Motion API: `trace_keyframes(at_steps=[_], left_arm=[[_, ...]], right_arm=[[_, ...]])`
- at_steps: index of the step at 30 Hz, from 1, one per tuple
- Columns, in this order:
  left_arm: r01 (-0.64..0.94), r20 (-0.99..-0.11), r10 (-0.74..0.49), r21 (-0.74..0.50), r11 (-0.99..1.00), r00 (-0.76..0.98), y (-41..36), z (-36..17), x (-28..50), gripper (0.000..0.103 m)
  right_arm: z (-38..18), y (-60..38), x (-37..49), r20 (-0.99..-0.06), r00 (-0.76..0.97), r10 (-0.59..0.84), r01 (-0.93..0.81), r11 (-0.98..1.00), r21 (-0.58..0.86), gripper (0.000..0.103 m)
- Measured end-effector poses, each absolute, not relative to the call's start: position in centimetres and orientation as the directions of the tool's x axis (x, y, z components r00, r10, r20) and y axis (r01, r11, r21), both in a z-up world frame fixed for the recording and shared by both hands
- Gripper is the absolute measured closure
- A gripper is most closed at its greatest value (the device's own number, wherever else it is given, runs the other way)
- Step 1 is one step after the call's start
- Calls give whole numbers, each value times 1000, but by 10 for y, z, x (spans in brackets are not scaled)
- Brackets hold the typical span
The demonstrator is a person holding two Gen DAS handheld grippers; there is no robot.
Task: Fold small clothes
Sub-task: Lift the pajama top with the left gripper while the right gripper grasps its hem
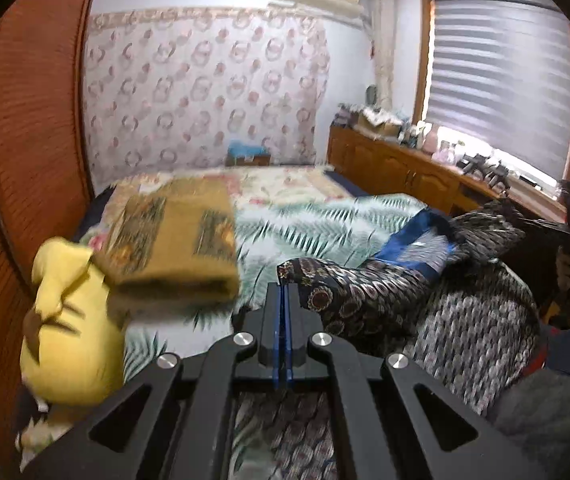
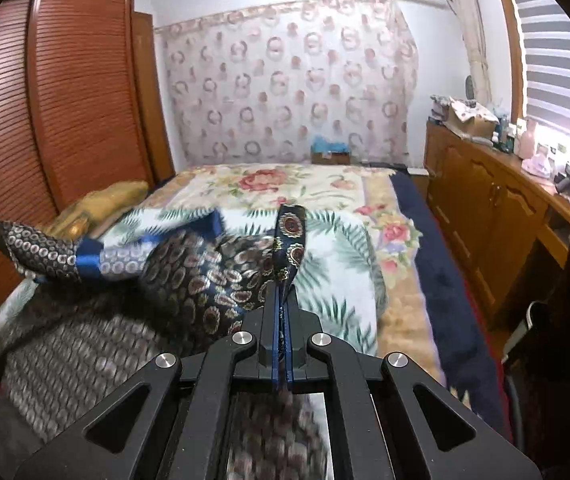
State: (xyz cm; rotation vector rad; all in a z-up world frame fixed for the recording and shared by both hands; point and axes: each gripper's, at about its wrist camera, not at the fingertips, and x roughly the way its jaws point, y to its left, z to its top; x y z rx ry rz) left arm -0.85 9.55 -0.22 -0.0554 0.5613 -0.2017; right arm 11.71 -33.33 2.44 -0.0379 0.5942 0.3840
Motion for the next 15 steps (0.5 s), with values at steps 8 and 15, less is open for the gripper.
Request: trace_keyframes(at_steps=[8, 15], left_arm=[[130, -582, -174, -118, 985, 794, 110, -27, -20, 94], [114, -567, -144, -88, 990, 811, 113, -15, -8, 78]], right_arm=[[-13, -339, 75, -650, 678, 343, -384, 919, 85, 103], [-9, -345, 74, -617, 729, 296, -335, 941, 55, 89]])
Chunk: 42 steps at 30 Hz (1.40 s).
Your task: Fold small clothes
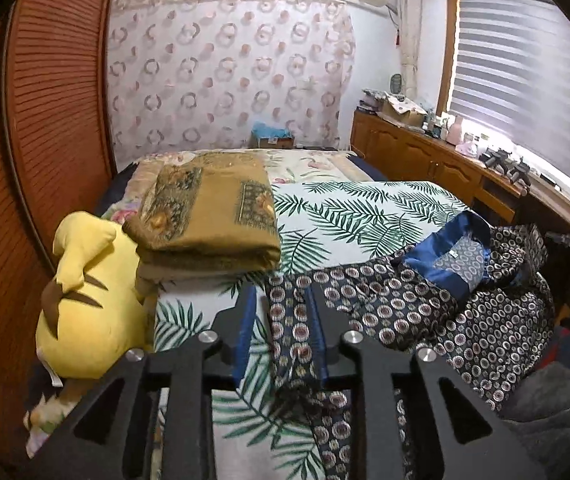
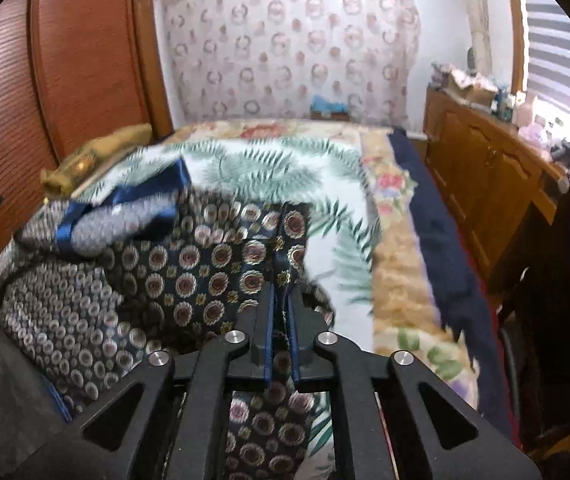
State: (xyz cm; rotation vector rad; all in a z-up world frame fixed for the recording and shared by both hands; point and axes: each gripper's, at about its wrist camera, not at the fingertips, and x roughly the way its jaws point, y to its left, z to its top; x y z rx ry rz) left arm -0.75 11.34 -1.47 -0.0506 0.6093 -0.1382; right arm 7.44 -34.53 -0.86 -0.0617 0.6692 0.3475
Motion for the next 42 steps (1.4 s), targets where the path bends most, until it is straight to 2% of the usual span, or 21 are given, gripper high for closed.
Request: trace_keyframes(at_steps=[4, 6, 9, 20, 31, 33, 42], left_arm=[[130, -606, -153, -82, 988, 781, 106, -25, 23, 77], [140, -635, -167, -93, 986, 755, 104, -36, 43, 77], [135, -690, -162, -93, 986, 706, 102, -58, 73, 73], [115, -802, -142, -92, 989, 581, 98, -101, 107, 70], [112, -788, -149, -102, 989, 597, 102, -104, 103, 67], [114, -786, -151, -102, 988, 600, 103, -104, 102, 67], [120, -791, -150, -97, 988, 593, 104, -104, 102, 67]], right_arm=[[5, -349, 84, -588, 764, 266, -316, 948, 18, 79], [7, -349, 95, -584, 779, 228, -288, 958, -9, 57], [2, -350, 117, -598, 770, 223, -279, 960, -1, 52], [-35, -351, 169, -666, 729, 160, -220, 975, -6, 51], [-54, -335, 161, -707, 674, 214, -268, 963, 36, 51], [-55, -330, 158, -710, 667, 227, -278, 959, 46, 44], [-65, -314, 150, -745, 628, 224, -317, 948, 18, 42]])
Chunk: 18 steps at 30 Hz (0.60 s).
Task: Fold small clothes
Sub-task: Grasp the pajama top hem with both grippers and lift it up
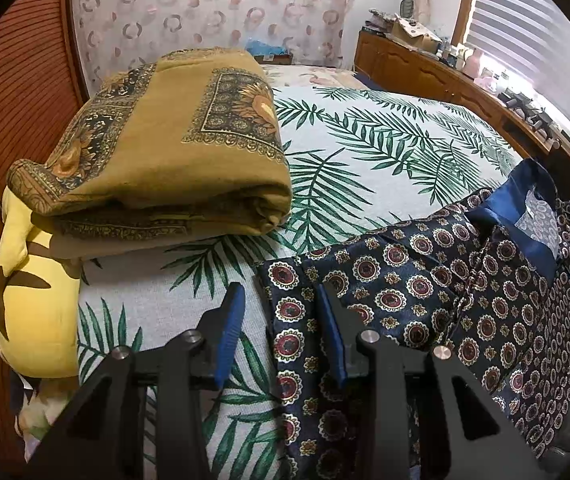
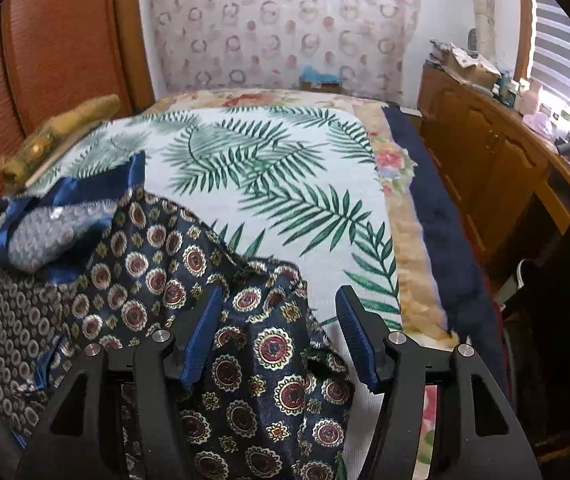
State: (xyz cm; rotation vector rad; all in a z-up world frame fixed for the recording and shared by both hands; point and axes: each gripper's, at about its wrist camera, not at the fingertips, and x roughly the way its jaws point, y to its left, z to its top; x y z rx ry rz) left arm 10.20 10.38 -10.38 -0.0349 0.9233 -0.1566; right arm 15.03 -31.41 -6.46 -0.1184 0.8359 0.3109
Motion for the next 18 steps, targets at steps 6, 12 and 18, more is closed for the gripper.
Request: trace_keyframes(at_steps=[6, 12, 18], left_arm=[[156, -804, -175, -104, 982, 569, 99, -101, 110, 68], [195, -764, -163, -49, 980, 625, 88, -92, 102, 103], [184, -627, -184, -66, 981, 757, 79, -42, 76, 103]], right_arm=[[-73, -326, 164, -765, 590, 258, -295, 951, 94, 42], [-72, -310, 159, -774, 556, 304, -380, 921, 89, 77], [-58, -283, 134, -739, 608, 292, -465, 885, -33, 96]])
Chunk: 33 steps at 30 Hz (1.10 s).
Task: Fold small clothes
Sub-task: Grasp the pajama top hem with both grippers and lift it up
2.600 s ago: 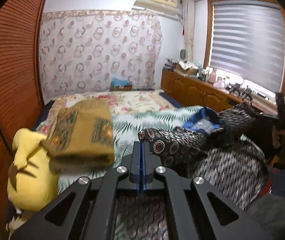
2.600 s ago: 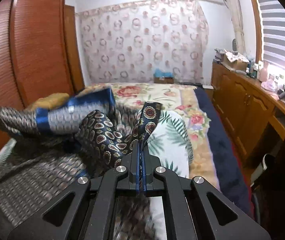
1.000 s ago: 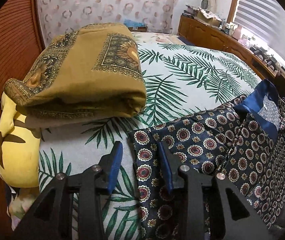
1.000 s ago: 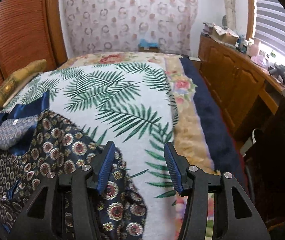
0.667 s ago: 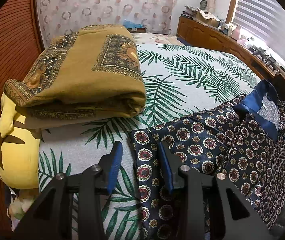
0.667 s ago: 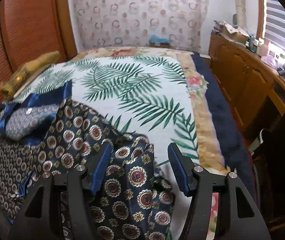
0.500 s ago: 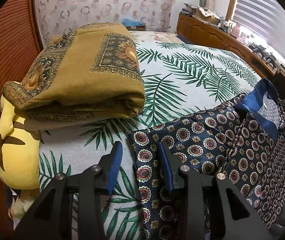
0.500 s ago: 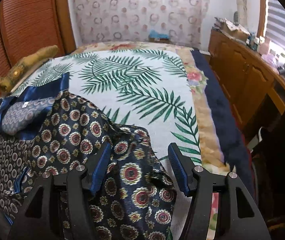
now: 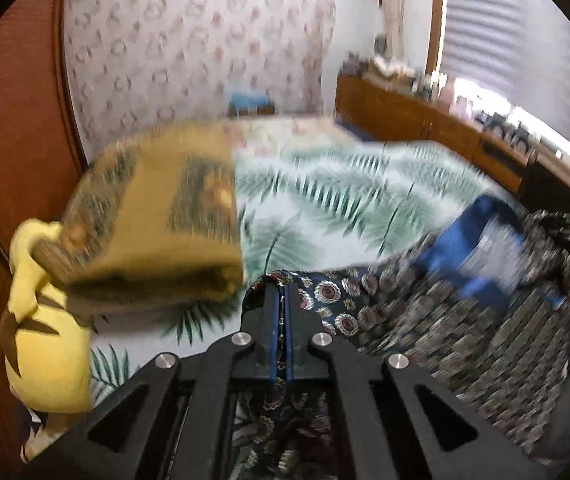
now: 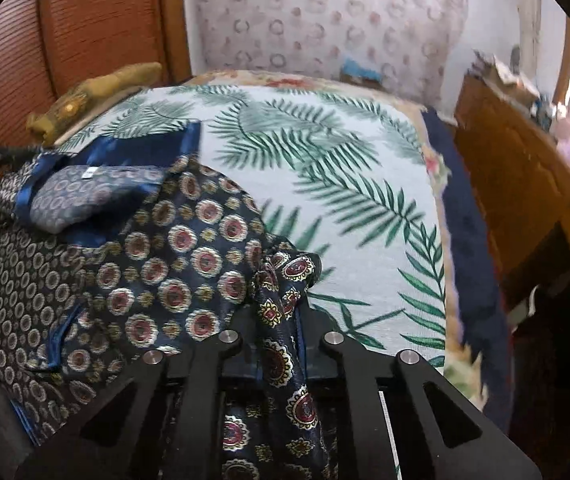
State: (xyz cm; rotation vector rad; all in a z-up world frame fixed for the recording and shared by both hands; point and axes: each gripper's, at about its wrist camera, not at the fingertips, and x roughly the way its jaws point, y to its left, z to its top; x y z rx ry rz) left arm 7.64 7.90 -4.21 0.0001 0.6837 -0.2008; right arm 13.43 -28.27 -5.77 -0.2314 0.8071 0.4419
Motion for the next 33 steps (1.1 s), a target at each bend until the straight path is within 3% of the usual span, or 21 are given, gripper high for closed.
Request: trace_keyframes(at_steps=[11, 17, 21, 26, 33], left_arm=[[152, -336, -161, -53, 987, 928, 93, 100, 77, 103], [69, -272, -71, -20, 997, 960, 114, 151, 130, 103], [-19, -307, 27, 29, 999, 951, 126, 146, 174, 103], [-70, -415, 82, 44, 997, 906, 144, 102, 224, 103], [-67, -599, 51, -4, 998, 799, 153, 19, 255, 99]], right_arm=[[75, -282, 133, -521, 815, 255, -411, 887, -209, 97], [144, -266, 159, -398, 882, 253, -379, 882, -279, 98], [159, -248, 201, -372, 904, 209, -335, 888, -315, 98], [140, -236, 248, -404, 901, 156, -299, 898, -322, 97], [58, -222, 291, -558, 808, 187, -371, 898, -236, 92]])
